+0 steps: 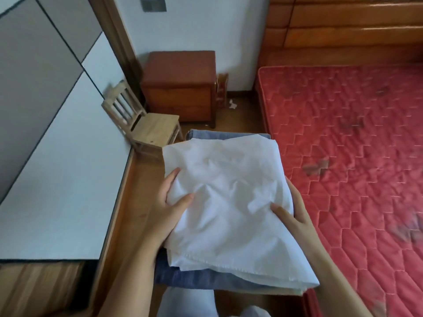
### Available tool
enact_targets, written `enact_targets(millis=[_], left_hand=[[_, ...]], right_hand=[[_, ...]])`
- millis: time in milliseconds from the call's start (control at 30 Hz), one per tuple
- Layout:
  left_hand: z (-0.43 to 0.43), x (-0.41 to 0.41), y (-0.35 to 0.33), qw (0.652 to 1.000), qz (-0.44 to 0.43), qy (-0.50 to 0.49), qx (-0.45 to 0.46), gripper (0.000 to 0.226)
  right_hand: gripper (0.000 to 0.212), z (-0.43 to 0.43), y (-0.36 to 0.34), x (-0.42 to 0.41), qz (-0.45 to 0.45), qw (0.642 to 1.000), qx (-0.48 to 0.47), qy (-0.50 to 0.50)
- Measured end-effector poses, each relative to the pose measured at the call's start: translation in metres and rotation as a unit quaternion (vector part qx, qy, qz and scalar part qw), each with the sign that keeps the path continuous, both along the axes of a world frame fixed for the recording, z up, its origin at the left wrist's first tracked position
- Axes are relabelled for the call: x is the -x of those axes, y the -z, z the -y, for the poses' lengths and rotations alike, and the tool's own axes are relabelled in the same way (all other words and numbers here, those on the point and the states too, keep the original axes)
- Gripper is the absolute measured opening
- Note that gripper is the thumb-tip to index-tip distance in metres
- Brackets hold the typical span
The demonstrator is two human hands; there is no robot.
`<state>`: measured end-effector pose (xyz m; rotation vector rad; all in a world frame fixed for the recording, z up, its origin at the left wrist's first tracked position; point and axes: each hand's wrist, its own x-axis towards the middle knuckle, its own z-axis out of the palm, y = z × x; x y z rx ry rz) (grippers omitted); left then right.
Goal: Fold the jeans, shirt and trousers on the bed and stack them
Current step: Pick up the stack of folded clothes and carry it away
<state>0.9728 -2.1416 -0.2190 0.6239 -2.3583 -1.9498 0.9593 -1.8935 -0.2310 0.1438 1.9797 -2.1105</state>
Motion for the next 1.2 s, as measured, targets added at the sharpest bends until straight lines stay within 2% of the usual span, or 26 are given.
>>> enact_targets(millis=[167,500,800,900,1200], left_hand=[[0.033,0.104,-0.005,0.998,-0.009,0.059,-0.002,0.059],[-0.004,0.316,0.017,0.993,-0.002,0.118,-0.001,0.058],[-0.087,0.52,0.005,0.989,-0.018,0.144,0.028,0.059],[-0.105,0.573,0.007,0.99,-0.014,0.141,0.029,0.06],[-0.121,0.759,0.052,0.986,0.01,0.166,0.01,0.06]], right_hand=[[0.075,0.028,-0.006,0.079,0.0,0.998,-0.026,0.056],[0.058,-0.007,0.021,0.263,0.014,0.993,-0.023,0.117],[0.06,-0.091,0.011,0.458,0.01,0.992,-0.023,0.125],[0.066,-0.108,0.012,0.51,0.017,0.992,-0.025,0.121],[0.063,-0.124,0.051,0.683,0.051,0.988,-0.018,0.142]])
